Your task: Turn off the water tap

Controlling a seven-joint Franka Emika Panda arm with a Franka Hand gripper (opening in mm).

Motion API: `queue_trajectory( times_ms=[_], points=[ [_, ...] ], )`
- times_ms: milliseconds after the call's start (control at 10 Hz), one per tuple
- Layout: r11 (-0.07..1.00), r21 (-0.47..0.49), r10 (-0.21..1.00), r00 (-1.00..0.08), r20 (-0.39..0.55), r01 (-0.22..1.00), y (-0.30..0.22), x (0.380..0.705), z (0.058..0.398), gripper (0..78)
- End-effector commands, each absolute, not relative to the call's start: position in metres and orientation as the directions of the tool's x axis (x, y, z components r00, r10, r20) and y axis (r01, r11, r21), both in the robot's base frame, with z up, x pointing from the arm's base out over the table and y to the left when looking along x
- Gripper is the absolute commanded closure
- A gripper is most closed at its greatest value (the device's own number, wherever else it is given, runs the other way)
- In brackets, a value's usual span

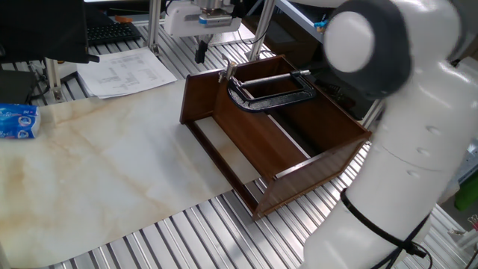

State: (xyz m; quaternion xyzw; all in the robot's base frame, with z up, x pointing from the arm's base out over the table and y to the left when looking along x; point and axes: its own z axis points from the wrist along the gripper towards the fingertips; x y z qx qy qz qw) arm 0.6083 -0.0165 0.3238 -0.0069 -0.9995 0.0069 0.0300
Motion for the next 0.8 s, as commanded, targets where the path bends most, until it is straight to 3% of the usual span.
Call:
queue_trajectory(
  times_ms=[100, 800],
  points=[
    [0.999, 0.017, 0.029, -1.000, 0.007, 0.029, 0.002, 0.562, 0.352, 77.6],
    [0.998, 0.055, 0.032, -0.999, -0.023, 0.031, -0.005, 0.553, 0.364, 77.6]
  ],
)
